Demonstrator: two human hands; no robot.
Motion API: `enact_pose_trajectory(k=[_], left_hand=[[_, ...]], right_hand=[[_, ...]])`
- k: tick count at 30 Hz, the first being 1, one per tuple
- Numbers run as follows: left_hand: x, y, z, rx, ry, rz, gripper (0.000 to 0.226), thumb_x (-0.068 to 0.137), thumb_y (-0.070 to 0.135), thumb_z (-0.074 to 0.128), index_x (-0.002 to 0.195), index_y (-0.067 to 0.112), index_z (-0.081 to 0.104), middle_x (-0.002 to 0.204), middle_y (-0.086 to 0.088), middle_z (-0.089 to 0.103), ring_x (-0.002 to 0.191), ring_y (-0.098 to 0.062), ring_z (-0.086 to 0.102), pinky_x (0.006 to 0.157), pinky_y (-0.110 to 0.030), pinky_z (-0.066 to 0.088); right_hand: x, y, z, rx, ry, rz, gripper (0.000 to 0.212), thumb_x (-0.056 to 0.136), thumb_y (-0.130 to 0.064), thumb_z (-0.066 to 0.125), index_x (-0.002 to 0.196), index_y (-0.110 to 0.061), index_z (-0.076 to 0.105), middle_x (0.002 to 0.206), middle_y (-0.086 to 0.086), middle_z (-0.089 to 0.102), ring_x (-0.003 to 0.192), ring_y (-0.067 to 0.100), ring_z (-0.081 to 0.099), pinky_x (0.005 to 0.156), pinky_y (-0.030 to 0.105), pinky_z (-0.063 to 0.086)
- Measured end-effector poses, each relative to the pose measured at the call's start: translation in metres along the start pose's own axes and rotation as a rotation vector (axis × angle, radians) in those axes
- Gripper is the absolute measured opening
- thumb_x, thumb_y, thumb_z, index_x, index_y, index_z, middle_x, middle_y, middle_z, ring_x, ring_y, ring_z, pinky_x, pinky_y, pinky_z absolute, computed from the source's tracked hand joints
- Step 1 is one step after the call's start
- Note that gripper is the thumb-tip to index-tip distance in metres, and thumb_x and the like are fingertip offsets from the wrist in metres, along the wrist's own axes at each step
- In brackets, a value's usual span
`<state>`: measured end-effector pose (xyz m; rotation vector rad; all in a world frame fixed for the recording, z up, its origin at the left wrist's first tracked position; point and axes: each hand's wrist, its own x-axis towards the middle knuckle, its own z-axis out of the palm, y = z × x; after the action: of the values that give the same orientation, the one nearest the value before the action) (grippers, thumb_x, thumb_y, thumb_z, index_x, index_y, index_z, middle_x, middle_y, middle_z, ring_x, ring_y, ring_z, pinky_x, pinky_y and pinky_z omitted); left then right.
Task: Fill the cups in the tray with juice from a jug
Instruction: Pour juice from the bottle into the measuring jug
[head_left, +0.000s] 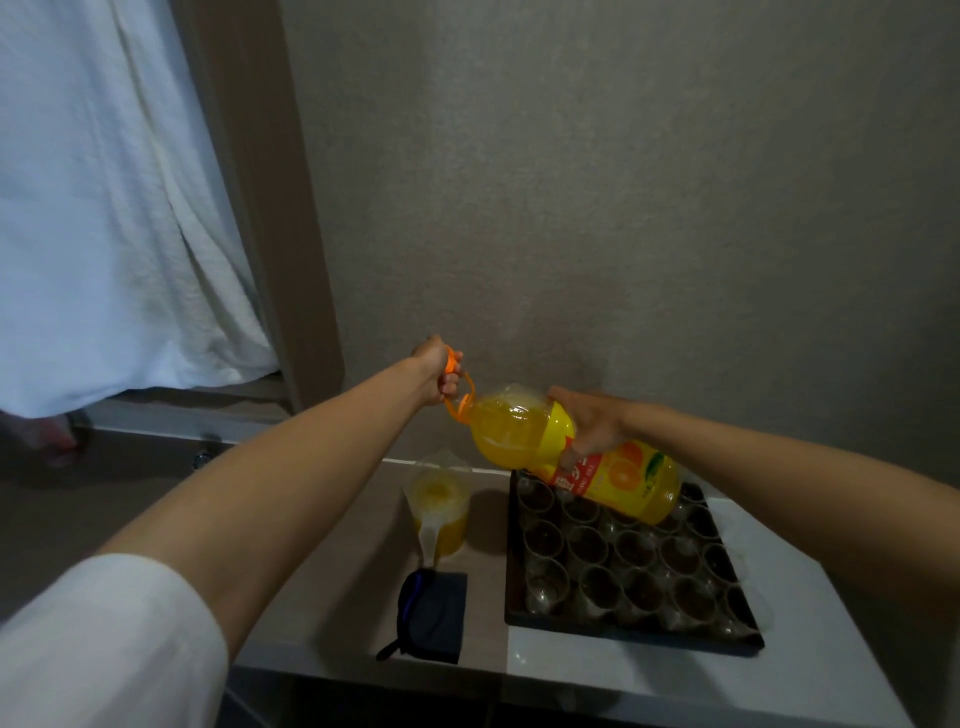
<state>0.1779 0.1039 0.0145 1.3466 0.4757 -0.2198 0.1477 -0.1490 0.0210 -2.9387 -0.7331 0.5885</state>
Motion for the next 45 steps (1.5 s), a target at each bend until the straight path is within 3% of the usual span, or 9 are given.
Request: enact_pose_trajectory(k=[18, 23, 27, 32, 37, 41, 45], left_hand=[[-0.0053, -0.0009, -0.0038, -0.014, 0.003, -0.004, 0.04, 0.106, 0.02, 0.016, 0.078, 0.013, 0.045, 0.043, -0.001, 0.038, 0.026, -0.008, 0.024, 0.034, -0.011, 0.017], [-0.0075, 0.0004, -0.0033, -0.007, 0.012, -0.001, 0.04, 0.106, 0.02, 0.017, 0.079, 0.013, 0.045, 0.059, -0.004, 0.036, 0.027, -0.008, 0.025, 0.034, -0.011, 0.017], [-0.0076, 0.0003, -0.0025, -0.023, -0.003, -0.004, 0.044, 0.109, 0.027, 0.014, 0.079, 0.013, 0.043, 0.043, -0.001, 0.037, 0.026, -0.008, 0.023, 0.035, -0.01, 0.017], [-0.0074, 0.002, -0.0014, -0.022, -0.006, -0.003, 0.046, 0.11, 0.028, 0.014, 0.078, 0.013, 0.043, 0.038, 0.001, 0.036, 0.026, -0.007, 0.023, 0.035, -0.01, 0.017], [-0.0076, 0.0015, -0.0014, -0.026, -0.004, -0.007, 0.047, 0.11, 0.03, 0.014, 0.079, 0.013, 0.044, 0.046, -0.001, 0.037, 0.026, -0.007, 0.024, 0.035, -0.01, 0.017], [-0.0068, 0.0017, -0.0006, -0.02, -0.006, 0.003, 0.046, 0.11, 0.029, 0.014, 0.079, 0.013, 0.044, 0.039, 0.0, 0.037, 0.026, -0.007, 0.023, 0.036, -0.009, 0.017], [-0.0065, 0.0014, -0.0015, 0.0, -0.003, 0.004, 0.043, 0.108, 0.024, 0.015, 0.079, 0.013, 0.043, 0.059, -0.004, 0.034, 0.026, -0.007, 0.023, 0.035, -0.009, 0.017]], right_hand=[[-0.0015, -0.0017, -0.0028, 0.019, -0.009, -0.001, 0.1, 0.066, -0.045, 0.092, 0.144, -0.031, 0.031, 0.133, 0.001, 0.058, 0.113, 0.027, 0.061, 0.092, 0.045, 0.057], [-0.0021, -0.0022, -0.0044, 0.022, -0.022, 0.004, 0.099, 0.066, -0.044, 0.093, 0.143, -0.032, 0.033, 0.132, 0.0, 0.058, 0.114, 0.026, 0.061, 0.093, 0.047, 0.057], [-0.0026, -0.0029, -0.0039, 0.005, -0.015, 0.012, 0.105, 0.069, -0.043, 0.092, 0.151, -0.028, 0.028, 0.136, 0.001, 0.055, 0.118, 0.028, 0.058, 0.097, 0.046, 0.055], [-0.0054, -0.0038, -0.004, 0.025, -0.015, 0.02, 0.101, 0.064, -0.046, 0.093, 0.143, -0.035, 0.032, 0.13, -0.001, 0.059, 0.111, 0.026, 0.062, 0.093, 0.047, 0.058], [-0.0052, -0.0038, -0.0041, 0.032, -0.019, 0.021, 0.1, 0.063, -0.045, 0.093, 0.142, -0.035, 0.032, 0.129, -0.001, 0.059, 0.11, 0.026, 0.063, 0.092, 0.047, 0.058], [-0.0045, -0.0042, -0.0031, 0.033, -0.023, 0.027, 0.1, 0.065, -0.043, 0.093, 0.144, -0.033, 0.032, 0.13, 0.0, 0.058, 0.111, 0.026, 0.062, 0.093, 0.047, 0.057], [-0.0039, -0.003, -0.0026, 0.03, -0.015, 0.018, 0.102, 0.066, -0.042, 0.093, 0.146, -0.032, 0.031, 0.133, 0.0, 0.057, 0.114, 0.025, 0.06, 0.094, 0.045, 0.056]])
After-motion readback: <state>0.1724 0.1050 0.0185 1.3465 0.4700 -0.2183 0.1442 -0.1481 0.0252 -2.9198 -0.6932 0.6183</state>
